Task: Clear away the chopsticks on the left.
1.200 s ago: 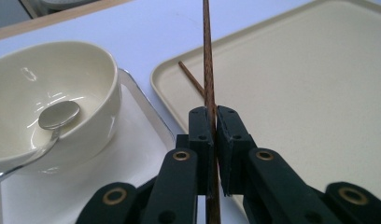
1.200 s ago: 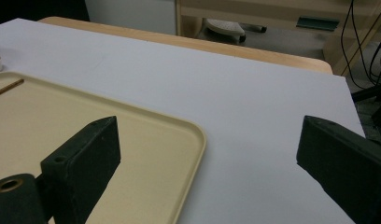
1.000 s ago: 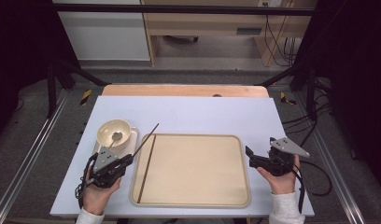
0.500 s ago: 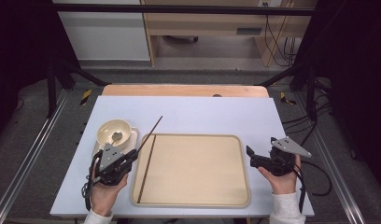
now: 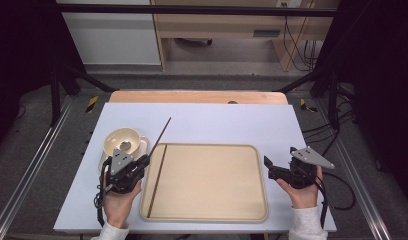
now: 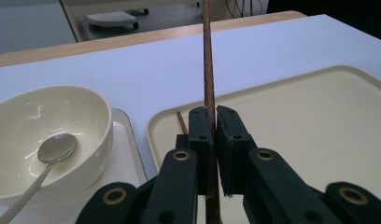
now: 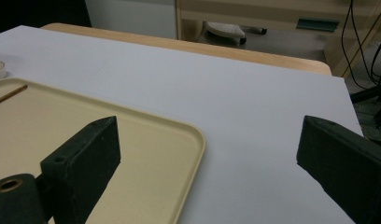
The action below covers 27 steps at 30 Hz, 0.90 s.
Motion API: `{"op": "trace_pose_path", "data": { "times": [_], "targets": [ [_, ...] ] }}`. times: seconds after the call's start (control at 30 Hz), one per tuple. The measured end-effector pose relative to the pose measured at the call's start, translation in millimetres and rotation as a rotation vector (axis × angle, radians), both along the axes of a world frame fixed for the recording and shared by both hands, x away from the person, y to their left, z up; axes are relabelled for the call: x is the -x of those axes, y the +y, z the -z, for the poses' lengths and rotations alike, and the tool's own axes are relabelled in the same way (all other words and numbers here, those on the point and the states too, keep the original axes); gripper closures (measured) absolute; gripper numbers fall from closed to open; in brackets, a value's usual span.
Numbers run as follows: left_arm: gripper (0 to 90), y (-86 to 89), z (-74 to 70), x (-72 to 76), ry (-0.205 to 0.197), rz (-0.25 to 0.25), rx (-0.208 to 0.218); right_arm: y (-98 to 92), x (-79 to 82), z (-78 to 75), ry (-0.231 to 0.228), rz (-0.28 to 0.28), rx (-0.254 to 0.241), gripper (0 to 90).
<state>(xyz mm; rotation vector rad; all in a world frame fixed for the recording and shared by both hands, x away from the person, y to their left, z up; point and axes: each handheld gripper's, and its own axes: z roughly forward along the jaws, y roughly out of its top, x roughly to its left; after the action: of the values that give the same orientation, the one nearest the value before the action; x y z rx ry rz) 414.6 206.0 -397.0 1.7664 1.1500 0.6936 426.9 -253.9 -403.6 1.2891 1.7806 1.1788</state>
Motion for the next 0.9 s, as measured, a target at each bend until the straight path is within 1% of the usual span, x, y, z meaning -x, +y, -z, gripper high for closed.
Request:
{"op": "trace_pose_path", "data": {
  "times": [0.07,0.13,0.2,0.23,0.27,0.3,0.37,0.4,0.47,0.5,0.53,0.6,0.67,0.73,0.9],
  "targets": [
    [85.0,-1.3,1.0,0.6,-0.003,-0.009,0.001,0.0,0.1,-0.2,-0.001,-0.001,-0.002,6.6],
    [85.0,-1.8,2.7,1.7,-0.012,-0.025,0.02,-0.1,0.0,-0.1,-0.001,-0.001,-0.001,6.6],
    [85.0,-1.3,3.4,2.9,-0.012,-0.045,0.033,-0.2,-0.1,0.1,-0.001,-0.001,0.0,6.6],
    [85.0,-1.3,3.4,2.9,-0.012,-0.045,0.033,-0.2,-0.1,0.1,-0.001,-0.001,0.0,6.6],
    [85.0,-1.4,4.7,4.7,-0.018,-0.071,0.058,0.1,-0.4,0.5,0.005,-0.004,0.001,6.6],
    [85.0,-2.0,5.6,5.0,-0.019,-0.077,0.076,0.3,-0.5,0.7,0.005,-0.004,0.002,6.6],
    [85.0,-4.3,7.0,5.7,-0.022,-0.085,0.074,0.8,-0.8,1.0,0.005,-0.002,0.001,6.6],
    [85.0,-8.2,9.2,6.9,-0.019,-0.098,0.072,1.3,-1.1,1.6,0.005,-0.003,0.003,6.6],
    [85.0,-10.3,10.7,8.1,-0.016,-0.114,0.083,1.2,-1.2,1.8,0.005,-0.003,0.006,6.6],
    [85.0,-10.3,10.7,8.1,-0.016,-0.114,0.083,1.2,-1.2,1.7,0.005,-0.003,0.003,6.6],
    [85.0,-12.4,12.8,9.8,-0.01,-0.129,0.099,0.8,-1.3,1.8,0.006,-0.002,0.005,6.6],
    [85.0,-14.4,14.8,11.9,-0.011,-0.137,0.1,0.4,-1.3,1.8,0.006,-0.003,0.003,6.6],
    [85.0,-16.7,17.2,13.8,-0.016,-0.137,0.104,0.5,-1.3,1.8,0.006,-0.003,0.002,6.6],
    [85.0,-19.8,21.1,17.1,-0.02,-0.147,0.092,1.1,-1.5,2.1,0.008,-0.004,0.004,6.6],
    [85.0,-24.1,32.2,20.6,-0.001,-0.15,0.104,1.9,-2.2,3.2,0.011,-0.007,0.011,6.6]
  ]
}}
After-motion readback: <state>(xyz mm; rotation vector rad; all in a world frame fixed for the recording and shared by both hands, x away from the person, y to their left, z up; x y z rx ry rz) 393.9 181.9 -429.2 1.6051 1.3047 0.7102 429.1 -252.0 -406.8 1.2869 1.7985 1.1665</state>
